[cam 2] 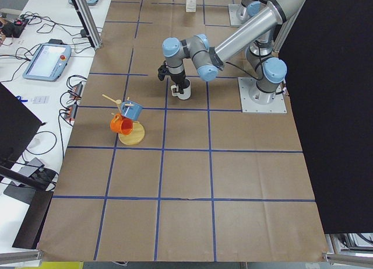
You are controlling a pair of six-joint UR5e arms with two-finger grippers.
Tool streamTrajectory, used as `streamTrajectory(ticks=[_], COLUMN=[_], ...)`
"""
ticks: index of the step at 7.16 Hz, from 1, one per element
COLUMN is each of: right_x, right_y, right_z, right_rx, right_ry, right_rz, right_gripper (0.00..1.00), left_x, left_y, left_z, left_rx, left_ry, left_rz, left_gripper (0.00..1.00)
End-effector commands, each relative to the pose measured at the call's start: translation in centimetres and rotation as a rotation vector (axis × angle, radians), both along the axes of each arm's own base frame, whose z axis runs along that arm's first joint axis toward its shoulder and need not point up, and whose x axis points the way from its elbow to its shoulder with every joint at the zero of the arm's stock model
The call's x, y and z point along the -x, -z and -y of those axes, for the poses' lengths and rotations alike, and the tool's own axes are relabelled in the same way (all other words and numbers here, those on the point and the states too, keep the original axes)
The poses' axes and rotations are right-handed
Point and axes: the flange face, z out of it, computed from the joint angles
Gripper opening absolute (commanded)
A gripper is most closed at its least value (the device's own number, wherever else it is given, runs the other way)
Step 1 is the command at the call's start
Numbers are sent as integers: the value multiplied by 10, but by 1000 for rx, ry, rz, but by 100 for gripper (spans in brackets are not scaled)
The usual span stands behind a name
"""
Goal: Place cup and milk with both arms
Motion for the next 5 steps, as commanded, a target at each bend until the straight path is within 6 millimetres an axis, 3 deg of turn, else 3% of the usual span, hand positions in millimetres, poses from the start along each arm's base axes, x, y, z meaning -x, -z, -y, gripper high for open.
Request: streamTrajectory(ticks=[1,3,5], right_x=[0,0,0], right_y=[0,1,2], right_z=[0,0,-1], right_rx=[0,-2,-5], right_ry=[0,1,0], right_rz=[0,0,0], right_gripper=[100,100,100], left_x=[6,56,110], left_y=[-41,-80,-77], left_z=[29,67,97], left_rx=[94,195,219], left_ry=[36,120,94], left_rz=[26,-36,-47], left_gripper=[0,0,0])
